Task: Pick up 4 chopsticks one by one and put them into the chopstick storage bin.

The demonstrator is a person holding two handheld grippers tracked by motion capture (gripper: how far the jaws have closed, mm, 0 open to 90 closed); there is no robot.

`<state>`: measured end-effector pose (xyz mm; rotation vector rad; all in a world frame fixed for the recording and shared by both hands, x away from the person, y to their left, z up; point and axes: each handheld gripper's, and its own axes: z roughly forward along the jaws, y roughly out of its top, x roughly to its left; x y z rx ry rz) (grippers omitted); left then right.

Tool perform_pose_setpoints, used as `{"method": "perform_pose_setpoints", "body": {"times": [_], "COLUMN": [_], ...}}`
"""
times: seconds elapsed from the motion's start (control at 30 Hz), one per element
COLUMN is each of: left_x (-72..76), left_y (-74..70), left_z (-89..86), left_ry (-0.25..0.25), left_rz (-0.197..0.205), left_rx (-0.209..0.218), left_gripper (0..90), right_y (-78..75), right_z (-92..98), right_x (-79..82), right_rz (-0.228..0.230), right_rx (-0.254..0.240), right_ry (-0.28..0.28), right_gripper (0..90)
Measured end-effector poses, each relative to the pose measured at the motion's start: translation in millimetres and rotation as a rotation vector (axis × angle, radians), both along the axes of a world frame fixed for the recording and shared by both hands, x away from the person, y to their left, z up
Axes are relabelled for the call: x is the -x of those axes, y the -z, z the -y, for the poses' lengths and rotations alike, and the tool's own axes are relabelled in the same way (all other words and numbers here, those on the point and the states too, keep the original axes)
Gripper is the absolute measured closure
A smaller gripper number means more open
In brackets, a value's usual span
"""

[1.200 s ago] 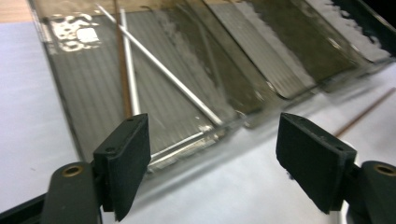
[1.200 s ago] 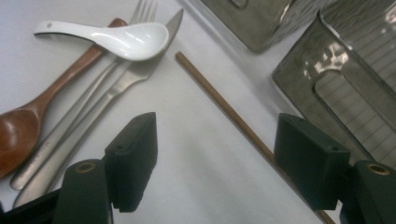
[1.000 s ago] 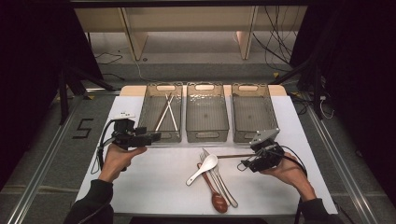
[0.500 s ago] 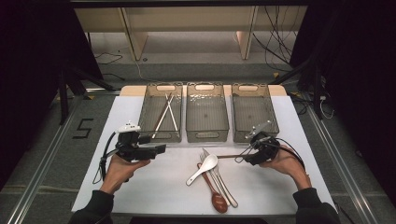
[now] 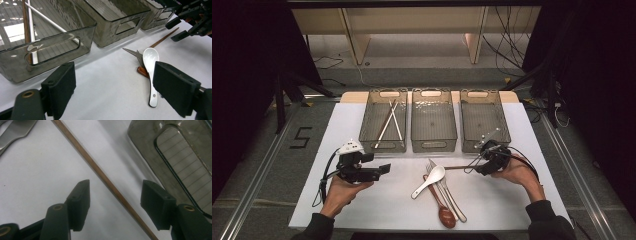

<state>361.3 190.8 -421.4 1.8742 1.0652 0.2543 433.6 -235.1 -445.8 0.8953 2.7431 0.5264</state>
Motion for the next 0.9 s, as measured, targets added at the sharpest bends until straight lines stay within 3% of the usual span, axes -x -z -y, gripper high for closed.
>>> {"method": "perform_pose_setpoints", "body": {"times": [0.47,0.7,0.9], "left_x": [11.6,14.7,14.4], "left_y": [12.4,14.7,16.1], "left_z": [0.2,-0.5,-1.7], "left_ry": [0.007,0.006,0.004], "left_rz": [0.039,0.034,0.028], "left_rx": [-0.013,-0.016,-0.011], "left_gripper": [17.9,17.7,17.6], "right_y": [4.6,7.5,12.8], "right_z": [-1.9,-1.7,-5.2], "right_x": [-5.9,-9.3,-11.2], "right_rz": [-0.018,-0.03,-0.056], "right_rx": [0.019,0.016,0.042], "right_ry": [-0.013,-0.025,-0.036], "right_gripper": [46.4,49.7,56.1]}}
